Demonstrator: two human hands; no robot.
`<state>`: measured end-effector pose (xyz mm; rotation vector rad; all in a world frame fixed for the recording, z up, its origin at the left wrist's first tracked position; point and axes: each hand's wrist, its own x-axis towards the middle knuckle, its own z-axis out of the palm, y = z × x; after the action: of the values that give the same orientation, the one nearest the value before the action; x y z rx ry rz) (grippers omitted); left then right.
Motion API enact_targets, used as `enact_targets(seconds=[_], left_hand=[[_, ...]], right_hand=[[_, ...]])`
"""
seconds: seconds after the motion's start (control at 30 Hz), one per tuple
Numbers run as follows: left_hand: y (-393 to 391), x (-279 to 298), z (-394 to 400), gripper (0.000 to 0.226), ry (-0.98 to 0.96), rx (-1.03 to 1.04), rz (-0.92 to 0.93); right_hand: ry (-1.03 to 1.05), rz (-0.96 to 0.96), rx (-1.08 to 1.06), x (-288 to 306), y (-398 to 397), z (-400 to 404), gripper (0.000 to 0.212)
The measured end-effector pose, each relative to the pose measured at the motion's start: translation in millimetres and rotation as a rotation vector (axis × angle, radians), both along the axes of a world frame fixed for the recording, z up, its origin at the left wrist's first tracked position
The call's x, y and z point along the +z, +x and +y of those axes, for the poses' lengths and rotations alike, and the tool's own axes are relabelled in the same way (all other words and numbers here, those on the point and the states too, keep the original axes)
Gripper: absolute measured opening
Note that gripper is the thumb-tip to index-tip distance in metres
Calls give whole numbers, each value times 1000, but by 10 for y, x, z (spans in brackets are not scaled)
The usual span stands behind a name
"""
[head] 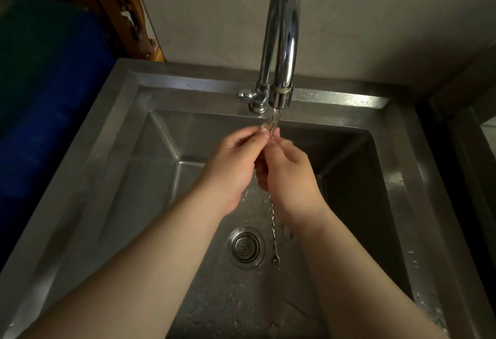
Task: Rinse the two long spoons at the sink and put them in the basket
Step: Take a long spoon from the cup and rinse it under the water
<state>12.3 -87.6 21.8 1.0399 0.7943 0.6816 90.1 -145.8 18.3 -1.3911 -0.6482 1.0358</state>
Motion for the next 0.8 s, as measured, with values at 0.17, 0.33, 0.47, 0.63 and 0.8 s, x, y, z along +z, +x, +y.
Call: enact_targets(seconds=[0.17, 0.33, 0.47, 0.63, 0.8], left_hand=[[49, -11, -1, 22, 164, 117, 128], [111, -38, -104, 20, -14, 173, 10], [13, -82, -71, 20, -110, 242, -38], [-153, -181, 38, 17, -204, 414, -9], [-247, -202, 76, 15, -256, 539, -76]], right_hand=[[-52, -175, 16, -103, -12, -127, 38], [-101, -249, 15, -113, 31, -87, 33], [-164, -393, 153, -47, 107, -15, 34], [-266, -680, 330, 7, 161, 38, 33], [-271, -791, 431, 52, 180, 81, 32]])
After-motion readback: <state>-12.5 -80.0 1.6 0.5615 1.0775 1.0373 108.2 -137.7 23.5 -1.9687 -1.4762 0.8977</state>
